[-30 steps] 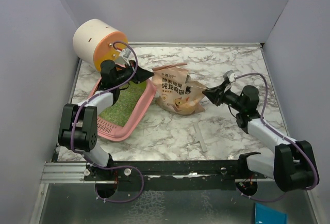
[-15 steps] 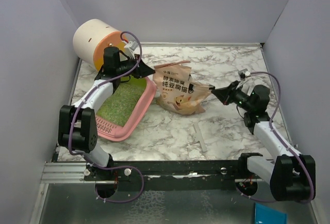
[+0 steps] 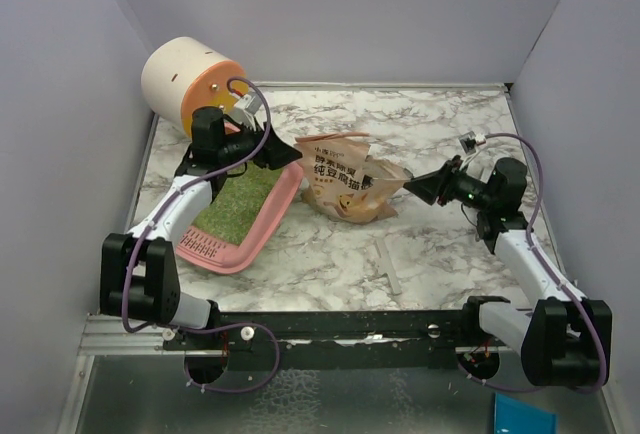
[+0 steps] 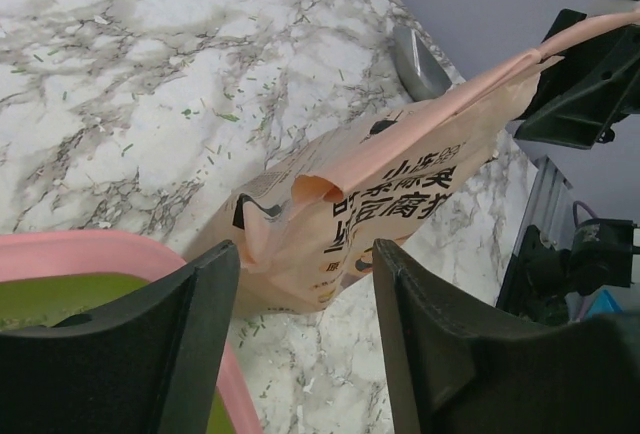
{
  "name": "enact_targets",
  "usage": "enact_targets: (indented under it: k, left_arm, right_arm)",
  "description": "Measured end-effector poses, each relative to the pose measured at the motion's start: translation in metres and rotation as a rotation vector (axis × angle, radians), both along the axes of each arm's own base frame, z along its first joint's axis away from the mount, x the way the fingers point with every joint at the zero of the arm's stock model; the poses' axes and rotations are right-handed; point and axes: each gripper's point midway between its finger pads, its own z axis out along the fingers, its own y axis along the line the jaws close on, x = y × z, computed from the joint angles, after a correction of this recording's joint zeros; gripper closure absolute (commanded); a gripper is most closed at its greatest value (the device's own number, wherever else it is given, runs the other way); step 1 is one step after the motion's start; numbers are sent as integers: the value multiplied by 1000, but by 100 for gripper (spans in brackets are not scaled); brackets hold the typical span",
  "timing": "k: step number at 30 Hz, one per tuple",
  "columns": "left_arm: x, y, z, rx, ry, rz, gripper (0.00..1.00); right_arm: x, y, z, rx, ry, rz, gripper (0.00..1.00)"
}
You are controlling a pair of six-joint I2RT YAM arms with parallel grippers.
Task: Fill the litter box with clean litter
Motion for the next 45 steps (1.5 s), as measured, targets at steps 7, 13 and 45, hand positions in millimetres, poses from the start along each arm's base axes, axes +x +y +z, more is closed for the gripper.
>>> enact_targets:
  k: [7, 13, 45]
  left_arm:
    - [1, -16, -3, -62, -83, -34, 36]
    - [-2, -33, -4, -109, -186, -76, 37]
    - [25, -60, 0, -124, -74, -173, 100]
  right_arm:
    - [-2, -1, 6, -34, -61, 12, 54]
    - [2, 1, -2, -33, -49, 34, 53]
    - [5, 32, -9, -37, -191, 215, 62]
